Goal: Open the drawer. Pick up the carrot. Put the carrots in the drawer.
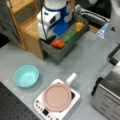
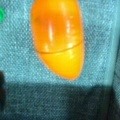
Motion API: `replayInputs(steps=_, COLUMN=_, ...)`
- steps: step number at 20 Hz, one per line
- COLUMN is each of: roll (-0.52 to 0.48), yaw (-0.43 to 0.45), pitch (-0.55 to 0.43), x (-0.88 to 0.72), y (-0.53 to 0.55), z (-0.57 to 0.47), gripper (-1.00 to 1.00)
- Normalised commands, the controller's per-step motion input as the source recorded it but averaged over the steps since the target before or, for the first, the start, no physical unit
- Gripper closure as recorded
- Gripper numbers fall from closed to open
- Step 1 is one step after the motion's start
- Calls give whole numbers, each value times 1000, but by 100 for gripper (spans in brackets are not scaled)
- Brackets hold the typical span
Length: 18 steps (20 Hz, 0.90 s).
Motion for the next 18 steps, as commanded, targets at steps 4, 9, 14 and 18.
replayInputs(steps=4, roll=86, yaw=-1, pitch=-134, x=-84, y=67, z=-61, gripper=-100)
replayInputs(steps=9, roll=77, yaw=-9, pitch=-129, x=-63, y=68, z=-38, gripper=-100)
replayInputs(steps=14, roll=77, yaw=-25, pitch=-126, x=-60, y=76, z=-23, gripper=-100)
replayInputs(steps=18, roll=75, yaw=-66, pitch=-138, x=-60, y=83, z=-43, gripper=-100)
